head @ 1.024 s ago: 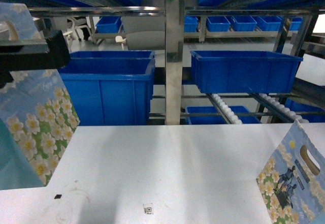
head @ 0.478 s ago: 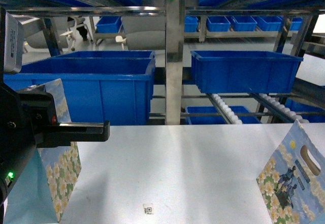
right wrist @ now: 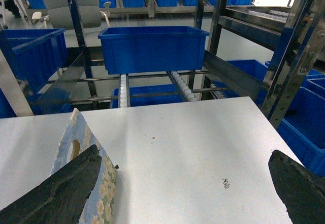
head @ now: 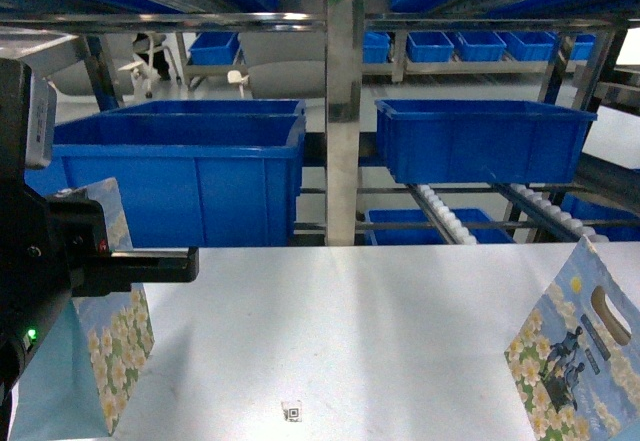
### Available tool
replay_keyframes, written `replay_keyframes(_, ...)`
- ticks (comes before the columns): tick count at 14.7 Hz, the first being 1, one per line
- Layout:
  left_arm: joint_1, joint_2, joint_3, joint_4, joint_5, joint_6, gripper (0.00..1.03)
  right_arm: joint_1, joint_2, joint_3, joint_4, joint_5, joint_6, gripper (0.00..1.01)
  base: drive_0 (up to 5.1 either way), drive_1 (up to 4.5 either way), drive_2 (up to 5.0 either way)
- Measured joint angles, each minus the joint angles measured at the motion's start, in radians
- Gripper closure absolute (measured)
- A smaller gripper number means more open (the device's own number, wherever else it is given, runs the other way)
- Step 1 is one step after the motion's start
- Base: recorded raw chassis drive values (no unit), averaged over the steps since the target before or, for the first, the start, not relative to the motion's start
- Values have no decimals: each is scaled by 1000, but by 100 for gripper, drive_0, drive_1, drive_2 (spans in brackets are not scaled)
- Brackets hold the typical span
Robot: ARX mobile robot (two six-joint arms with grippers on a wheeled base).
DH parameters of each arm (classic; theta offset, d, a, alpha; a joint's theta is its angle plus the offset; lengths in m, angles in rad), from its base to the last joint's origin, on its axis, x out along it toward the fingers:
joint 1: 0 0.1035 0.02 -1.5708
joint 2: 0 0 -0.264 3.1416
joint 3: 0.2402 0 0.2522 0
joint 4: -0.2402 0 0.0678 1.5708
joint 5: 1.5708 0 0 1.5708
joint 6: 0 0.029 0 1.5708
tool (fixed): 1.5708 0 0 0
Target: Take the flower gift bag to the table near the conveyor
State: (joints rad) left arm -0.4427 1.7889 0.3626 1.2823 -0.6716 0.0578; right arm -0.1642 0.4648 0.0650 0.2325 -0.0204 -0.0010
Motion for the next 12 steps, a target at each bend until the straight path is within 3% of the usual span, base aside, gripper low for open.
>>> replay_keyframes(5,3,71,2,4,9,-35,101,0,0,0,0,0,0,3,0,0,0)
replay_keyframes(12,-40,69,-92,20,-16,-59,101,0,0,0,0,0,0,3,0,0,0)
